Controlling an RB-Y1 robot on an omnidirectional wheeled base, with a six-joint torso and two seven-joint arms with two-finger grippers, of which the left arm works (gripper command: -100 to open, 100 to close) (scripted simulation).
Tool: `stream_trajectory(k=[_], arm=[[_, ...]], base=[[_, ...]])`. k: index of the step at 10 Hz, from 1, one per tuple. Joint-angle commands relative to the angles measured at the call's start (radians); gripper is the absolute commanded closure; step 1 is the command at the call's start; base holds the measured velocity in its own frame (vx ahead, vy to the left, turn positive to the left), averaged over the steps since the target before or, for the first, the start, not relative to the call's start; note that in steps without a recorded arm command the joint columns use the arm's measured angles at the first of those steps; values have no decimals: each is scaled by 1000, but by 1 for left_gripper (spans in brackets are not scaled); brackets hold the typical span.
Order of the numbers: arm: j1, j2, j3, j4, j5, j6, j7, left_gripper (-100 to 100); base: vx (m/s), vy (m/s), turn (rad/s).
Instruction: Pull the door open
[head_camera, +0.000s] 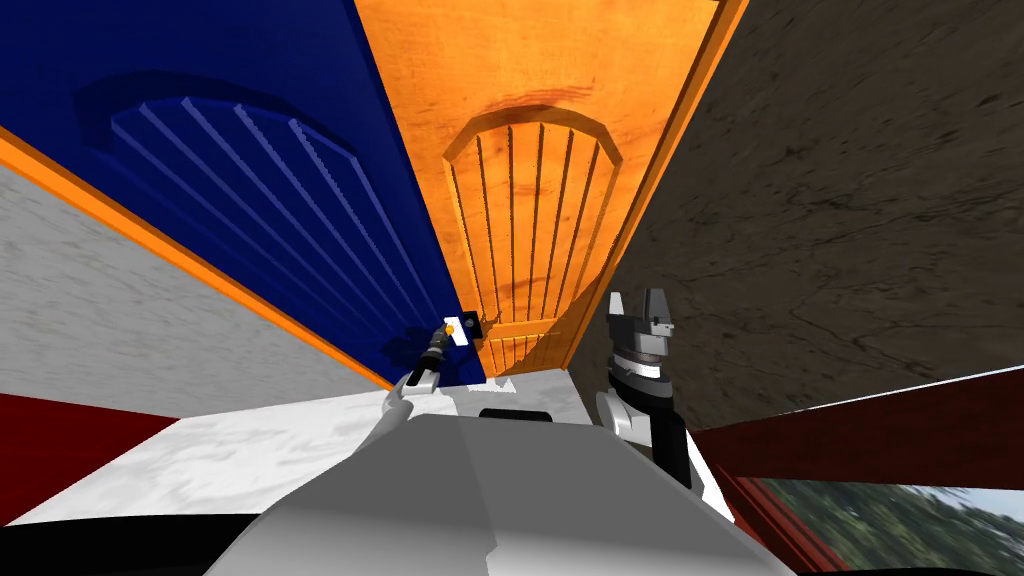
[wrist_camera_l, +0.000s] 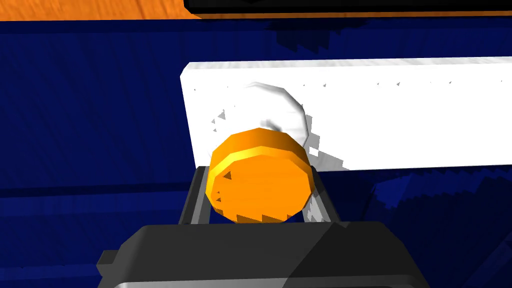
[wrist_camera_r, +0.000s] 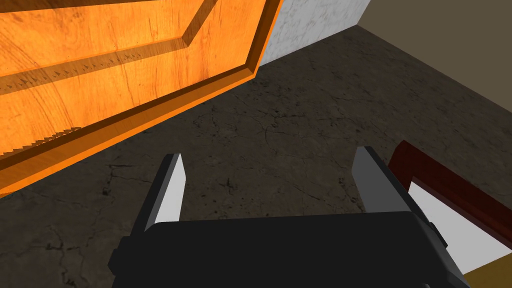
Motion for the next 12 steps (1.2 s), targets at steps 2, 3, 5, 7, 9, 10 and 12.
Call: stream_trajectory(k=[2,3,5,7,9,10,12], arm=[[5,-1,-1,3,0,2,0,100],[5,-1,-1,3,0,2,0,100],[22,12,7,7,2,3,4,100],[34,22,8,7,4,3,10,100],[37,22,-18,-23,3,5,22,-100],[40,23,-30,-36,3,5,28,-100],[45,25,-50,-58,2,6,38,-100]], base=[[-25,10,-14],[-12,-1,5],[-57,36,48],[-202,87,65],[-193,-12,-57],[-188,-84,-64],[-174,-70,-53]])
